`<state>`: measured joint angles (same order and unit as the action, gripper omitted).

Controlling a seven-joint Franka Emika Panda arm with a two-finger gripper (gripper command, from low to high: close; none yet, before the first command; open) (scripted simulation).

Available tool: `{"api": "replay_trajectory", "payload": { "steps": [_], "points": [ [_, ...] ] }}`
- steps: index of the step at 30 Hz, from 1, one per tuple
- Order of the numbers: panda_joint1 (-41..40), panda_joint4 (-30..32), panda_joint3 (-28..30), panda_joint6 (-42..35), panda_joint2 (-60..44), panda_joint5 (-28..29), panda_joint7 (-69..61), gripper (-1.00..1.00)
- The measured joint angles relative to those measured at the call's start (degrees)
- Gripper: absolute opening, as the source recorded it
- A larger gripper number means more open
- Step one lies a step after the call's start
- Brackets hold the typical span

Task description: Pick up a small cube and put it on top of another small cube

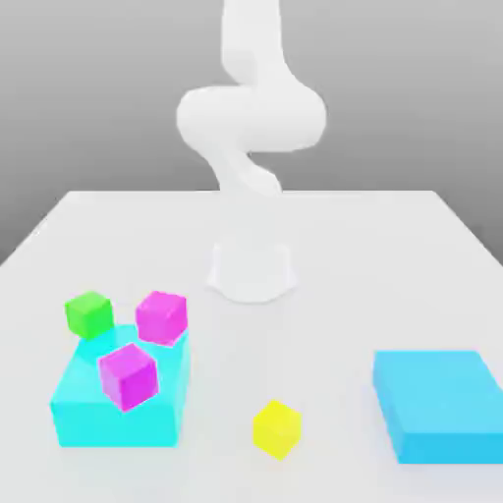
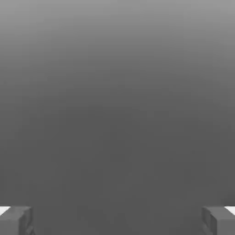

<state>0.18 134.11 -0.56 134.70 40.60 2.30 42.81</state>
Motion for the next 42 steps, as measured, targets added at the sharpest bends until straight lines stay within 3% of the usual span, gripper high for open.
{"api": "replay_trajectory", "payload": {
  "steps": [13,18,22,28,29,36,42],
  "points": [
    [2.25,12.19,1.28,15.33,-27.67,7.65,-19.23,0.0],
    [3.68,16.94,1.84,21.5,-37.85,5.43,-30.19,0.0],
    [3.37,20.57,-0.26,26.53,-45.72,-0.16,-41.39,0.0],
    [2.95,19.24,-0.78,36.24,-58.11,-0.72,-43.31,0.0],
    [3.26,18.96,-0.44,37.46,-59.64,-0.53,-43.19,-1.0],
    [3.21,18.95,-0.47,37.44,-59.74,-0.4,-43.06,-1.0],
    [2.42,21.11,-1.46,28.51,-48.64,-1.44,-43.8,-1.0]
  ]
}}
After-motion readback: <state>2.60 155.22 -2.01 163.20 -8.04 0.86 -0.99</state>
